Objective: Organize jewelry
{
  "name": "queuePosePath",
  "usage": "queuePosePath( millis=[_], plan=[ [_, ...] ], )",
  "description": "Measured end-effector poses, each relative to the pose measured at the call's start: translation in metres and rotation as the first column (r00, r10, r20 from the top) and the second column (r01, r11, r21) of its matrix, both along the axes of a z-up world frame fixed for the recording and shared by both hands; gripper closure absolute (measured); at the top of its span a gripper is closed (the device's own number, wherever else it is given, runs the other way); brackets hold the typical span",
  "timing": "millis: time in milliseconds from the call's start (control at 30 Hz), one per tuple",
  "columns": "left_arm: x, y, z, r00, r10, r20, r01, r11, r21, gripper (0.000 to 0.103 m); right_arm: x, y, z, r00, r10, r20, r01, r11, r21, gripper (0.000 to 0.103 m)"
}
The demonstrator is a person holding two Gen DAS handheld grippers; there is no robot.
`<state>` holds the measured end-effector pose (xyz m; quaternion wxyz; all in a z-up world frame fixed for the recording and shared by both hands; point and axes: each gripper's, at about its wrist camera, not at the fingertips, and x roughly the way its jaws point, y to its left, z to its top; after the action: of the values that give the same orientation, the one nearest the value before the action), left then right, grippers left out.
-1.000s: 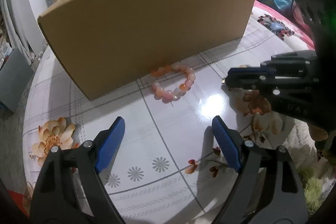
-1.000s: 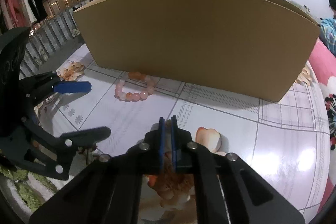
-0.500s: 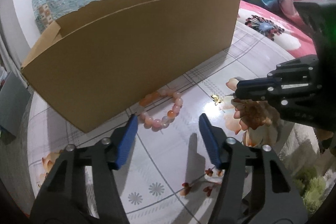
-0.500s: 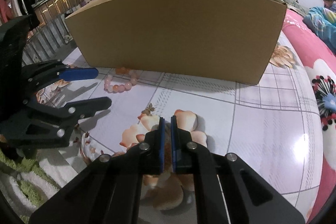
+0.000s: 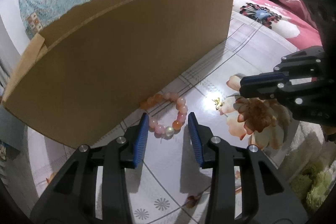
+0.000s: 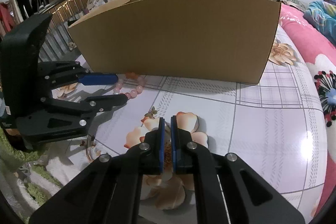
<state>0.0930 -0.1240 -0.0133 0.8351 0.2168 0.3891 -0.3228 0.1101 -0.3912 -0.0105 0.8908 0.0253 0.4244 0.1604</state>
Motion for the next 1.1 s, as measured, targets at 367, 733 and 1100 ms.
queuePosePath(
  millis=[367, 733, 1100],
  plan=[
    [0.006, -0.009, -0.004, 0.999, -0.033, -0.006, 0.033, 0.999, 0.009, 0.068, 0.000, -0.005, 0.000, 1.000, -0.013, 0.001, 0.013, 1.000, 0.013, 0.097],
    [0.006, 0.007, -0.009, 0.997, -0.012, -0.074, 0.007, 0.998, -0.060, 0.095, 0.002, -0.003, 0.003, 1.000, -0.013, -0.001, 0.013, 1.000, 0.011, 0.097],
    [-0.008, 0.044, -0.009, 0.989, 0.109, -0.102, -0.119, 0.988, -0.094, 0.095, 0.012, 0.017, -0.002, 1.000, 0.021, -0.008, -0.022, 0.999, -0.047, 0.085]
  ],
)
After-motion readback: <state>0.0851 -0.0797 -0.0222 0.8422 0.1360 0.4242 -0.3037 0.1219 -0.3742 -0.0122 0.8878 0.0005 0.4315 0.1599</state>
